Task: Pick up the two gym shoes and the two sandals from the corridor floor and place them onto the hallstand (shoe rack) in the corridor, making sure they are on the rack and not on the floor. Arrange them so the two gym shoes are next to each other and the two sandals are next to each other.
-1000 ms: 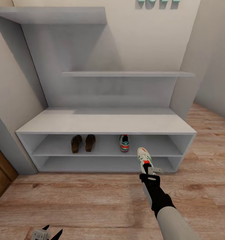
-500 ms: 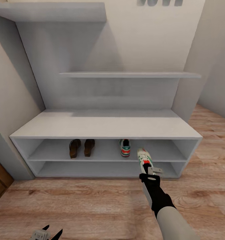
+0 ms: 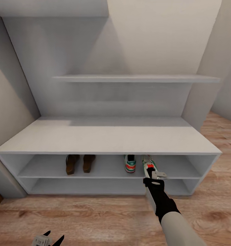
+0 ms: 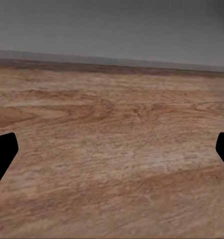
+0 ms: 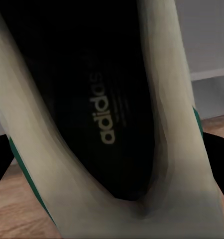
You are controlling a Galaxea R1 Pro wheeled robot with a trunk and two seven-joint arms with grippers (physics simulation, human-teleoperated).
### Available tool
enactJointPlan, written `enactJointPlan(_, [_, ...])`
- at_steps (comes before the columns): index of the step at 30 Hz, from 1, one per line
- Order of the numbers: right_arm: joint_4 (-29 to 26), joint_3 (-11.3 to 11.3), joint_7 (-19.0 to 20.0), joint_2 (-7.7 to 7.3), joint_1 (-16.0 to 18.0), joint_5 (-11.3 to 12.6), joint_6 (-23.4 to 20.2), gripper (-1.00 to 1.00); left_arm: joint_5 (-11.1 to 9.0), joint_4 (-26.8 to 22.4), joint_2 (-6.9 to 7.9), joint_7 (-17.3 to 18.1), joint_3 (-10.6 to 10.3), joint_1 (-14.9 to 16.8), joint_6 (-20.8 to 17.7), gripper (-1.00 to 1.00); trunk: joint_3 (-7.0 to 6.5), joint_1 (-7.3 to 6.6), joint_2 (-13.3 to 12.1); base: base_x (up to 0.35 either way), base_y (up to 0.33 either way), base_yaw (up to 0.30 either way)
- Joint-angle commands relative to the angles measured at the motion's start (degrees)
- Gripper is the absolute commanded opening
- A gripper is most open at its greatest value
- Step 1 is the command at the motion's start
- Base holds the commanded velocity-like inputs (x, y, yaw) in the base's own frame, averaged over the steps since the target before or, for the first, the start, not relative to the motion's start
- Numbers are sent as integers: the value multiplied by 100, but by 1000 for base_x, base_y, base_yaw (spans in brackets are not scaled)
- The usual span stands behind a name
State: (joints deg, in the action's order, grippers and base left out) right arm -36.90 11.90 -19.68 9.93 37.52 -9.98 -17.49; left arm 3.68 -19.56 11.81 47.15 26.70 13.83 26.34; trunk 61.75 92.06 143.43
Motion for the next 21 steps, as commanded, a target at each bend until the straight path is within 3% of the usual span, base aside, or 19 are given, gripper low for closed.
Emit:
enactJointPlan(1, [-10, 23, 8, 7, 2, -65, -44, -100, 40, 4, -3, 31, 46, 5, 20, 100, 5, 2, 2, 335, 15, 0])
enactJointPlan(10, [-10, 23, 8, 7, 4, -65, -42, -100, 40, 5, -3, 31, 46, 5, 20, 100, 5, 2, 2, 312, 67, 0])
enactJointPlan(21, [-8, 23, 8, 7, 2, -65, -41, -100, 37, 5, 6, 34, 46, 5, 20, 100, 5, 2, 2, 102, 44, 0])
